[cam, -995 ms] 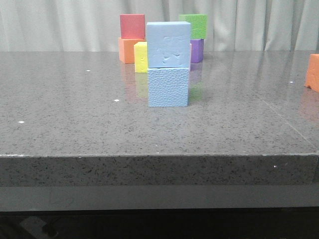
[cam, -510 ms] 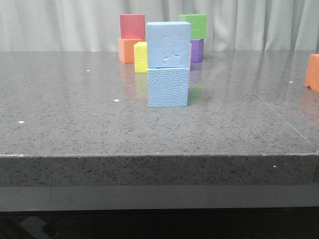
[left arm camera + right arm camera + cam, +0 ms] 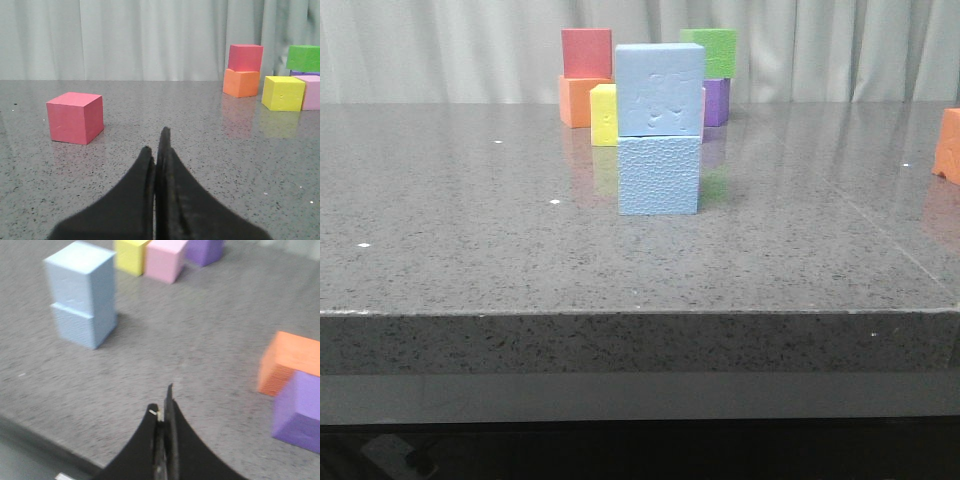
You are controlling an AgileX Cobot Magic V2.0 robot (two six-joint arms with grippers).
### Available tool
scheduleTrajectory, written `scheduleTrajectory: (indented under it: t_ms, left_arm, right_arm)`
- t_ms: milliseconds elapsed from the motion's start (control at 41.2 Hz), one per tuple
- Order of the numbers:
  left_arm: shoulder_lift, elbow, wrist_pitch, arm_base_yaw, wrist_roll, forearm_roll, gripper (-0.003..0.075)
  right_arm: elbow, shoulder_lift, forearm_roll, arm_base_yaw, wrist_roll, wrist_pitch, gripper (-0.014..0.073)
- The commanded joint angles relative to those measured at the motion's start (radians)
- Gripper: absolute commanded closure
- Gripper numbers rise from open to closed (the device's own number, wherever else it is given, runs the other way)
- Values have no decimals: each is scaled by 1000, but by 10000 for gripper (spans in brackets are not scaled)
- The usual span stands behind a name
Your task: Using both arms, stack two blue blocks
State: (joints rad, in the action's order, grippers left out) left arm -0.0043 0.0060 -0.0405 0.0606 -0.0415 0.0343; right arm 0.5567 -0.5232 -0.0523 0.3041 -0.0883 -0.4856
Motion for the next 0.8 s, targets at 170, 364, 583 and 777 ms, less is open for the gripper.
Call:
scheduleTrajectory:
  t_ms: [170, 364, 583, 777]
  left_arm:
    - [-18, 4, 87, 7, -3, -9, 741]
    - [-18, 4, 87, 7, -3, -9, 741]
    - [-18, 4, 87, 7, -3, -9, 741]
    - [-18, 4, 87, 7, -3, -9, 741]
  right_arm:
    - [-347, 328, 11, -184, -9, 393, 713]
    - [-546, 499, 11, -278, -9, 512, 713]
    - [-578, 552, 11, -297, -9, 532, 713]
    - [-578, 552, 11, -297, -9, 535, 713]
